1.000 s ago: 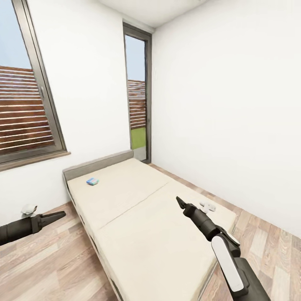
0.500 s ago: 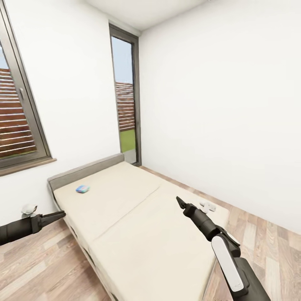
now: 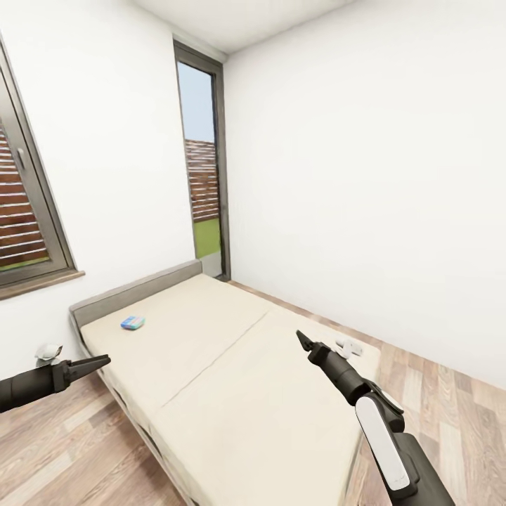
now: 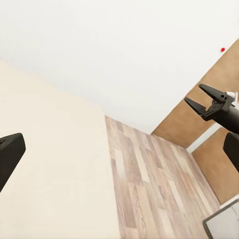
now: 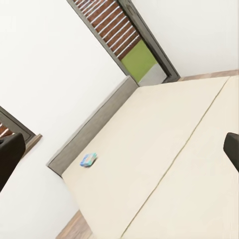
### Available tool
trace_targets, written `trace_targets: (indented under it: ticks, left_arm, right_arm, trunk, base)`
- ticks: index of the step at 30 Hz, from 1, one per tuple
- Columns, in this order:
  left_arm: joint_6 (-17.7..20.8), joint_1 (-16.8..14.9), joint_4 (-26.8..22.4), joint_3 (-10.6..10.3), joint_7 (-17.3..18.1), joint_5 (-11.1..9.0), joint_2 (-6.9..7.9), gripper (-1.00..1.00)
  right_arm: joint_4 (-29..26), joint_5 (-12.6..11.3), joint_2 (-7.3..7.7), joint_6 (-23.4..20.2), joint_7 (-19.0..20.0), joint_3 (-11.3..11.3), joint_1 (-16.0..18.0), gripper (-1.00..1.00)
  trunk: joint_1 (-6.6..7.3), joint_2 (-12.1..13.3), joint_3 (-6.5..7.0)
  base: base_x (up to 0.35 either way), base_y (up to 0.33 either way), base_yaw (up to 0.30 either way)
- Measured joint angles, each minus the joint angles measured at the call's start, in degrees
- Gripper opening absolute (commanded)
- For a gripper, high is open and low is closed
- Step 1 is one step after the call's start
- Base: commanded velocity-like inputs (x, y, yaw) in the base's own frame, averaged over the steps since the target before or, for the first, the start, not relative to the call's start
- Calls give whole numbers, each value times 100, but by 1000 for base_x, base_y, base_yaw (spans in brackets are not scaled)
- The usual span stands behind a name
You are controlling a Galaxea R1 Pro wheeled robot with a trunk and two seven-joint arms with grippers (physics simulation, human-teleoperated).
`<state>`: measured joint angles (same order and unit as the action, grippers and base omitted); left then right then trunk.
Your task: Put all the toys in the child's room - the three board games (two on the bed and one on the table), the two jigsaw puzzles on the table, and the tennis ball on the table - inside the toy box on the table in the child's room.
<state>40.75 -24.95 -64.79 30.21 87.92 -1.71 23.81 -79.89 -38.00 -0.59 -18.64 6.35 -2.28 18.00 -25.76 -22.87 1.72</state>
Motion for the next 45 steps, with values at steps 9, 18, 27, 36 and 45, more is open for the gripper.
trace_targets:
  ticks: [9,18,27,36,45]
  left_arm:
    - [2,-1,0,0,-1,-2,0,100]
    - [4,-1,-1,0,-7,4,-1,100]
    - [4,-1,-1,0,-7,4,-1,100]
    - [4,0,-1,0,-7,0,-1,100]
    - [-3,0,2,-1,-7,-2,-1,100]
  right_arm:
    - [9,-7,0,-15,5,9,0,100]
    - [11,-8,1,-15,11,10,0,100]
    - [61,-7,1,-9,13,10,-1,100]
    - [89,-8,1,-5,19,10,-3,100]
    - [90,-7,1,1,24,10,-3,100]
  trunk:
    - [0,0,-60]
    - [0,0,-131]
    - [0,1,-202]
    - [2,3,-245]
    - [3,4,-250]
  base:
    - [0,14,-126]
    - [0,182,-143]
    - [0,132,-144]
    - [45,259,-213]
    - [182,146,-274]
